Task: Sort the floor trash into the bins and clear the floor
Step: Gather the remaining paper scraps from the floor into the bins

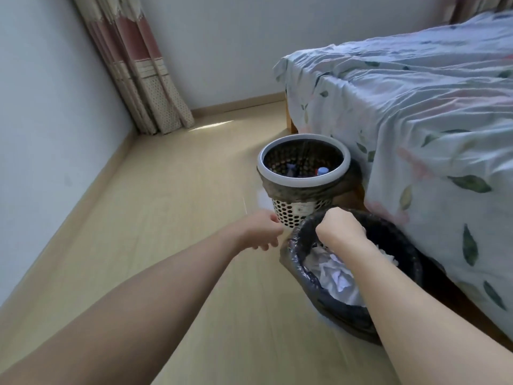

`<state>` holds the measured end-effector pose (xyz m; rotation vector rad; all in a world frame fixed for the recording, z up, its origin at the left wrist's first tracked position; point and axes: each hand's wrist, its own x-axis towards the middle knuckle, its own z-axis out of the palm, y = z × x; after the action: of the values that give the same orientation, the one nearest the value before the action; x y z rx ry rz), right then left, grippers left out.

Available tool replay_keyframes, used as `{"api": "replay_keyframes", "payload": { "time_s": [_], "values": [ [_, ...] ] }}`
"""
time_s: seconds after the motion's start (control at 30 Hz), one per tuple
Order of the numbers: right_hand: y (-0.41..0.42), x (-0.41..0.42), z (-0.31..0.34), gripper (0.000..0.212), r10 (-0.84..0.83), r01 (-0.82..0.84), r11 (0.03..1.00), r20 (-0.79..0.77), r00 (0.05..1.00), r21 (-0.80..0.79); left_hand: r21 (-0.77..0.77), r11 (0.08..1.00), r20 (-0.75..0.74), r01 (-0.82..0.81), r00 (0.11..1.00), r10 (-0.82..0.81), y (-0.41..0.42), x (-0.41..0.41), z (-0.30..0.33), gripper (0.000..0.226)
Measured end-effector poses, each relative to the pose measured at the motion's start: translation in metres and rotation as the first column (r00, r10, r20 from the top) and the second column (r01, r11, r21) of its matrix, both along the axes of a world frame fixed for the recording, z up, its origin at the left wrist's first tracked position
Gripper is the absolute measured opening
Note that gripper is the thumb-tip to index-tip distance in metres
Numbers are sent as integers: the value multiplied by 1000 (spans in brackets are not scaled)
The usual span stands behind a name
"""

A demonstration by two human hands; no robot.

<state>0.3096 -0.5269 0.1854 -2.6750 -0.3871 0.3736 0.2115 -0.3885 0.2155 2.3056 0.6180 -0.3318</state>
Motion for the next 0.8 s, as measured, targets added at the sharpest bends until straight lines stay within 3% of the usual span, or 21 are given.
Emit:
{"api": "replay_keyframes", "payload": {
  "time_s": [0.13,0.33,0.47,0.67,0.8],
  "values": [
    [78,-40,-12,18,326,-331,934,58,944,136,59,974,-65,-219,973,223,73,-71,-17,25],
    [178,-147,-64,29,690,-670,724,-155,707,165,201,889,-192,-411,874,447,160,-210,-51,24],
    [213,-200,-115,34,712,-715,687,-320,625,133,268,873,-299,-408,826,478,190,-280,-87,23],
    [244,-247,-179,37,647,-673,726,-472,599,142,329,868,-334,-373,813,476,208,-308,-153,9],
    [260,-263,-211,19,555,-599,792,-543,630,115,393,845,-307,-363,814,493,199,-291,-191,30]
  ]
}}
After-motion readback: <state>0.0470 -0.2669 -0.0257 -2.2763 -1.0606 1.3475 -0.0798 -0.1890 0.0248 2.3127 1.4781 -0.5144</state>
